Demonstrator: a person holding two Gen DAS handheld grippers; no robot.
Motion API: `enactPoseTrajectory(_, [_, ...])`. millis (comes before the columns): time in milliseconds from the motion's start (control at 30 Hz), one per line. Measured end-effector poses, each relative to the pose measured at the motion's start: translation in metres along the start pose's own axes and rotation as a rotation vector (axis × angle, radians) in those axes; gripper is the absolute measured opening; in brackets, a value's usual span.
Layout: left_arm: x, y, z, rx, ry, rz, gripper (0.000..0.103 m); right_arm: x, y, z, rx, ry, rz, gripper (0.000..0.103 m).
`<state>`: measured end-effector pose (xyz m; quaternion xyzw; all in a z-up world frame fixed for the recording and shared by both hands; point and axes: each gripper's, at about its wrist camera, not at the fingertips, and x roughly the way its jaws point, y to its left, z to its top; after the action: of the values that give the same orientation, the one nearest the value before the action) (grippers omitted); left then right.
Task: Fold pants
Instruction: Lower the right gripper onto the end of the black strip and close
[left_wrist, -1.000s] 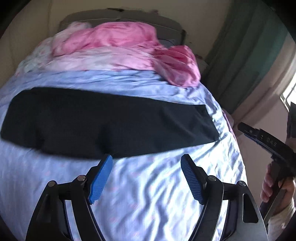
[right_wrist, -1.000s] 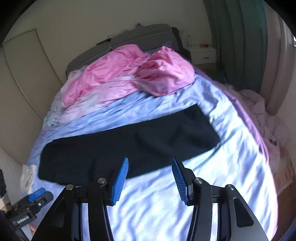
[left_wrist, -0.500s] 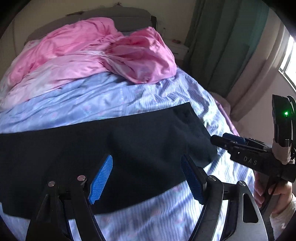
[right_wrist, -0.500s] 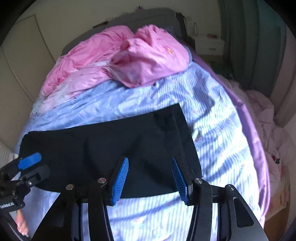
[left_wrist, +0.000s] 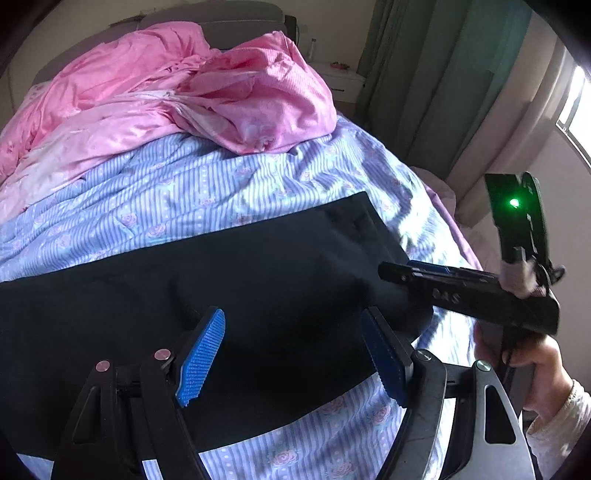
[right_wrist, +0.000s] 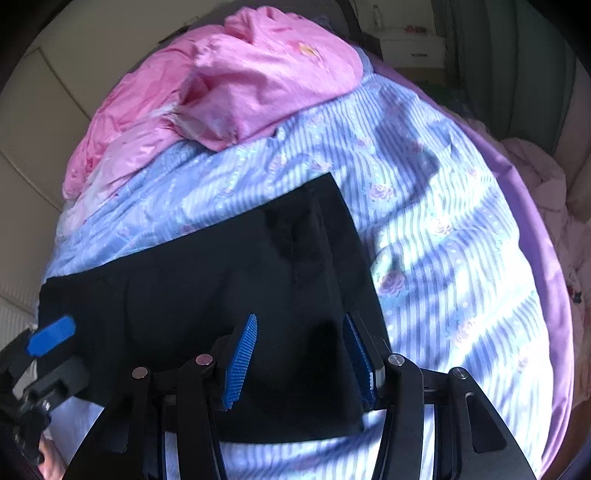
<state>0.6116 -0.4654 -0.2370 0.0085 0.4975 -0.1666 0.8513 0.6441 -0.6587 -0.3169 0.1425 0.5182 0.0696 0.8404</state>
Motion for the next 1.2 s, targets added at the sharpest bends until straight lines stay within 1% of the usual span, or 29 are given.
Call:
enactPoseTrajectory(67, [0.004,0.000,-0.001,-0.002,0.009,-0.003,0.075,0.008,-0.006,0.001,0.016,0.012,-0.006,0.050])
enactPoseTrajectory(167, [0.010,0.001,-0.002,-0.019,0.019,-0.004,0.075,0.020,-0.014,-0.003,0.057,0.037,0.021,0.050])
enactPoseTrajectory(233, [0.014,0.002,-0.003,-0.027,0.029,-0.006,0.075,0.026,-0.015,-0.006,0.063,0.042,0.022,0.048])
enactPoseTrajectory(267, [0.016,0.003,-0.003,-0.028,0.033,-0.003,0.075,0.027,-0.015,-0.007,0.058,0.042,0.015,0.043])
enactPoseTrajectory(300, [0.018,0.003,-0.004,-0.027,0.037,0.002,0.075,0.028,-0.013,-0.008,0.050,0.040,0.015,0.036])
enactPoseTrajectory(333, [0.019,0.004,-0.004,-0.027,0.039,0.007,0.075,0.027,-0.013,-0.008,0.046,0.040,0.013,0.034])
enactPoseTrajectory(367, [0.020,0.005,-0.003,-0.030,0.041,0.009,0.075,0.027,-0.013,-0.007,0.044,0.041,0.015,0.027])
enactPoseTrajectory(400, [0.021,0.007,-0.004,-0.036,0.041,0.009,0.075,0.026,-0.014,-0.006,0.044,0.046,0.019,0.023])
enactPoseTrajectory(433, [0.022,0.008,-0.004,-0.043,0.043,0.006,0.075,0.026,-0.015,-0.005,0.044,0.049,0.017,0.014])
enactPoseTrajectory(467, [0.023,0.009,-0.004,-0.046,0.046,0.005,0.075,0.023,-0.017,-0.003,0.044,0.051,0.013,0.009])
enactPoseTrajectory(533, [0.025,0.009,-0.004,-0.043,0.049,0.005,0.075,0.015,-0.019,0.001,0.050,0.031,0.013,0.006])
enactPoseTrajectory(633, [0.027,0.007,-0.004,-0.033,0.048,0.008,0.075,-0.005,-0.017,0.013,0.035,-0.036,0.009,0.005])
enactPoseTrajectory(767, [0.029,0.003,-0.003,-0.029,0.046,0.004,0.075,-0.015,-0.009,0.032,-0.006,-0.094,-0.041,0.004])
enactPoseTrajectory(833, [0.029,0.000,-0.003,-0.025,0.048,0.003,0.075,-0.010,-0.012,0.035,-0.004,-0.070,-0.052,0.004])
enactPoseTrajectory(900, [0.030,-0.001,-0.005,-0.018,0.052,0.001,0.075,-0.004,-0.014,0.030,-0.004,-0.042,-0.070,0.004])
enactPoseTrajectory(933, [0.030,-0.002,-0.006,-0.012,0.054,0.003,0.075,-0.003,-0.015,0.025,-0.008,-0.032,-0.086,0.004])
enactPoseTrajectory(967, [0.030,-0.003,-0.007,-0.002,0.055,0.009,0.075,-0.002,-0.017,0.021,-0.011,-0.027,-0.099,0.000])
enactPoseTrajectory(1033, [0.030,-0.003,-0.008,0.009,0.054,0.019,0.075,-0.002,-0.028,0.015,0.003,-0.022,-0.151,0.001])
enactPoseTrajectory(1100, [0.031,-0.003,-0.009,0.011,0.054,0.015,0.075,-0.004,-0.043,0.012,0.054,-0.021,-0.096,0.001])
enactPoseTrajectory(1167, [0.031,-0.003,-0.011,0.004,0.057,0.014,0.075,-0.013,-0.052,0.012,0.103,-0.055,-0.028,0.002])
enactPoseTrajectory(1200, [0.031,-0.003,-0.012,-0.001,0.057,0.010,0.075,-0.018,-0.054,0.013,0.129,-0.065,0.021,0.014])
